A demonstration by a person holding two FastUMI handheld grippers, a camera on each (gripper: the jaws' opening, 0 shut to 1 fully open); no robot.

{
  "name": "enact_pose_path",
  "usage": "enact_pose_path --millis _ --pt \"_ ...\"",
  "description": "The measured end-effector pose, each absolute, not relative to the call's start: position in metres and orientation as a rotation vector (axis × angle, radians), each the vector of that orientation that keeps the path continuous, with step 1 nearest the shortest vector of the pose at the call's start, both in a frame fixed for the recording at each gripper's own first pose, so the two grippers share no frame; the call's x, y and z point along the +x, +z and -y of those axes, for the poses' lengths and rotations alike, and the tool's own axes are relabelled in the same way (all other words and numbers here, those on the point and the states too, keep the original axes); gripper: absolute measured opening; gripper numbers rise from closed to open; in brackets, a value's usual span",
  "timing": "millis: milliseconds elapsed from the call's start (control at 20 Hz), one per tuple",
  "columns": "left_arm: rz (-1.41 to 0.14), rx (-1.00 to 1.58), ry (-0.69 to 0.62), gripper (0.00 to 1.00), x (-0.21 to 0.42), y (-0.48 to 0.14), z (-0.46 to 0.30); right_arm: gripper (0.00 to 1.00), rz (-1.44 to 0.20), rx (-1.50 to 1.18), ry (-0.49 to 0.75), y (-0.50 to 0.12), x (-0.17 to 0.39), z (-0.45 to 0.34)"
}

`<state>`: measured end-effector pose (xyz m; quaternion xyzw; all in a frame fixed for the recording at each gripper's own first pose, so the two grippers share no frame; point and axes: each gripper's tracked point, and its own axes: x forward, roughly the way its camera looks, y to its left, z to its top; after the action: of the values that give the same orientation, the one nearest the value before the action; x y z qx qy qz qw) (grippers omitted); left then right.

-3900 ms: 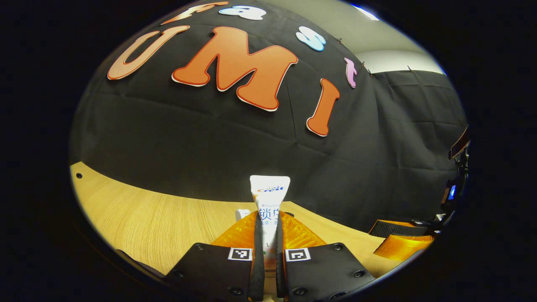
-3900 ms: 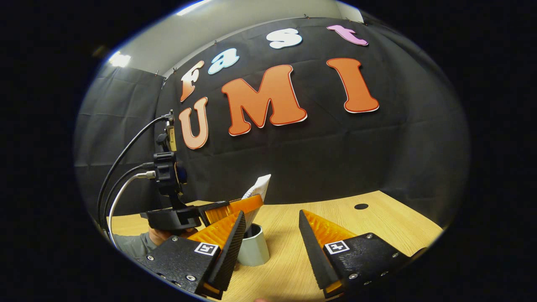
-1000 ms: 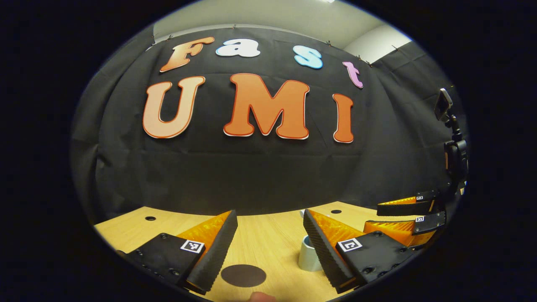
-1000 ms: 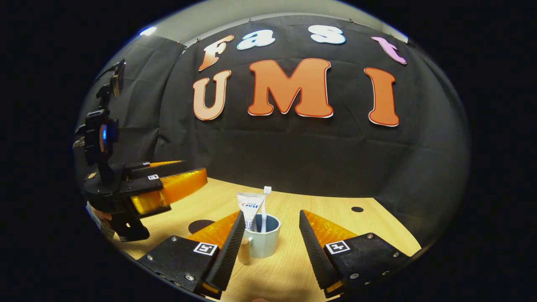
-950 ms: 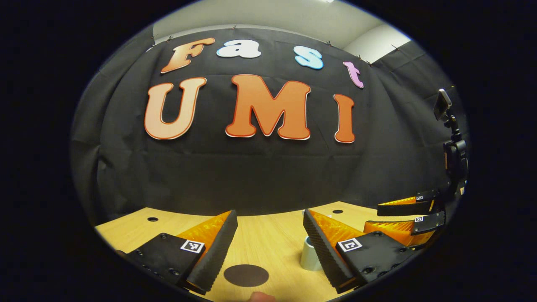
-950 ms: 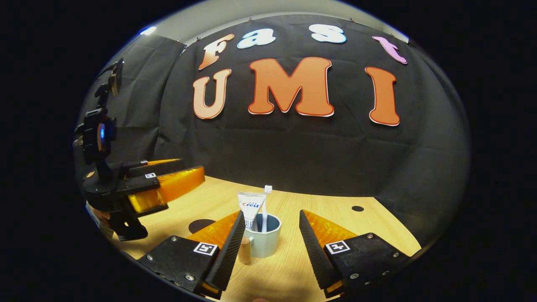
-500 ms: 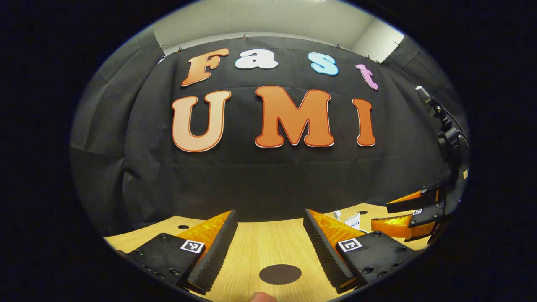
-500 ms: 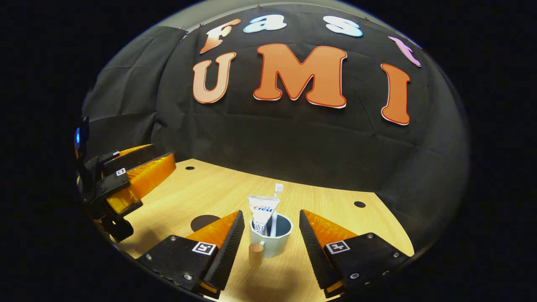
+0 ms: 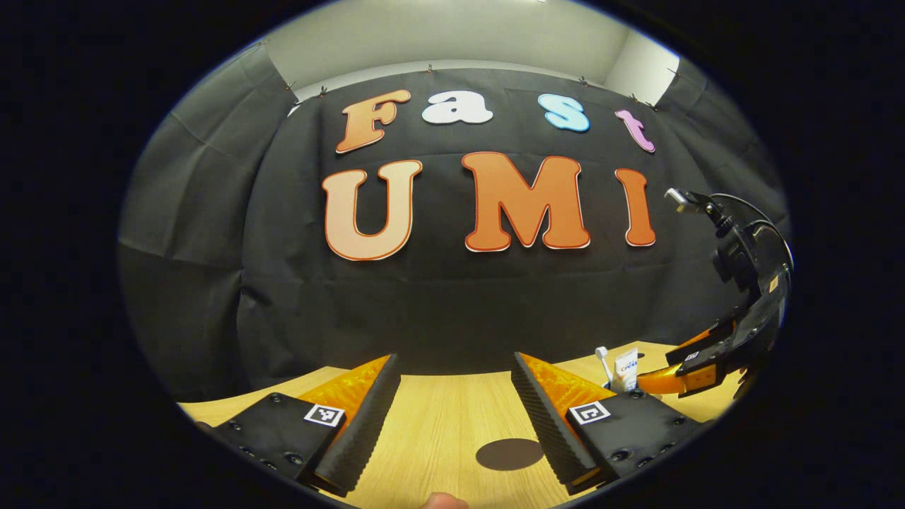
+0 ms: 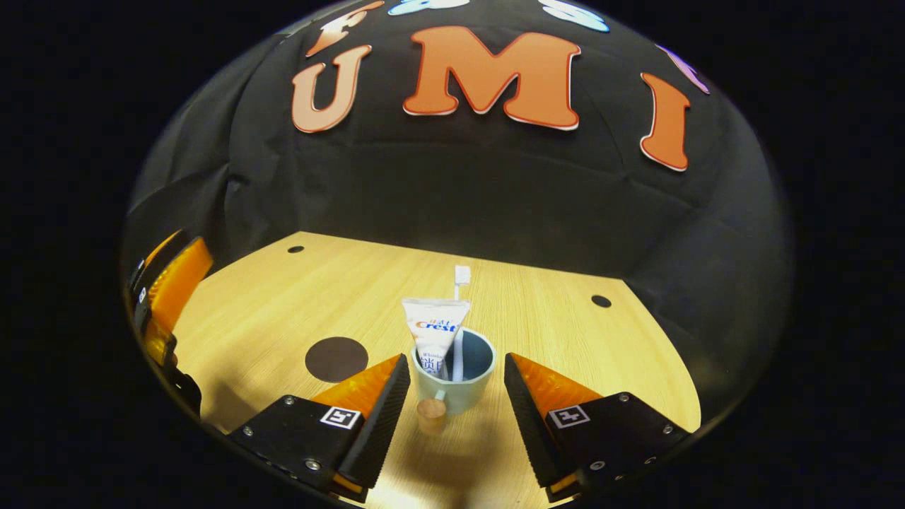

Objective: Put the toothbrush and toothpaste on the desktop into the cup, then pick up the cup and place it on the coaster on the desktop.

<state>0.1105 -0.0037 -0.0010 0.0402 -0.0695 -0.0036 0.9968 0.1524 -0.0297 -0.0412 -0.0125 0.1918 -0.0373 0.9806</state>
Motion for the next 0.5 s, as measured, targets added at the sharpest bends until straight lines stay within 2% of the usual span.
enact_pose_path --millis 200,250,300,400,450,500 --pt "0.154 0.086 0.009 0.99 0.108 -0.001 -0.007 0.82 -0.516 0.044 -0.098 -0.059 0.15 0.032" --pt "0.151 0.083 0.007 0.96 0.108 -0.004 -0.008 0.82 -0.536 0.05 -0.1 -0.064 0.151 0.032" --pt "0.147 0.082 0.005 1.0 0.107 -0.008 -0.013 0.82 -0.556 0.051 -0.104 -0.072 0.155 0.033" --pt "0.142 0.085 0.003 0.99 0.107 -0.012 -0.018 0.82 -0.596 0.047 -0.114 -0.083 0.158 0.032" --pt "0.142 0.087 0.002 0.95 0.107 -0.012 -0.019 0.82 -0.612 0.053 -0.115 -0.085 0.159 0.032" --pt "0.144 0.091 -0.002 1.0 0.108 -0.013 -0.02 0.81 -0.627 0.063 -0.116 -0.089 0.161 0.03"
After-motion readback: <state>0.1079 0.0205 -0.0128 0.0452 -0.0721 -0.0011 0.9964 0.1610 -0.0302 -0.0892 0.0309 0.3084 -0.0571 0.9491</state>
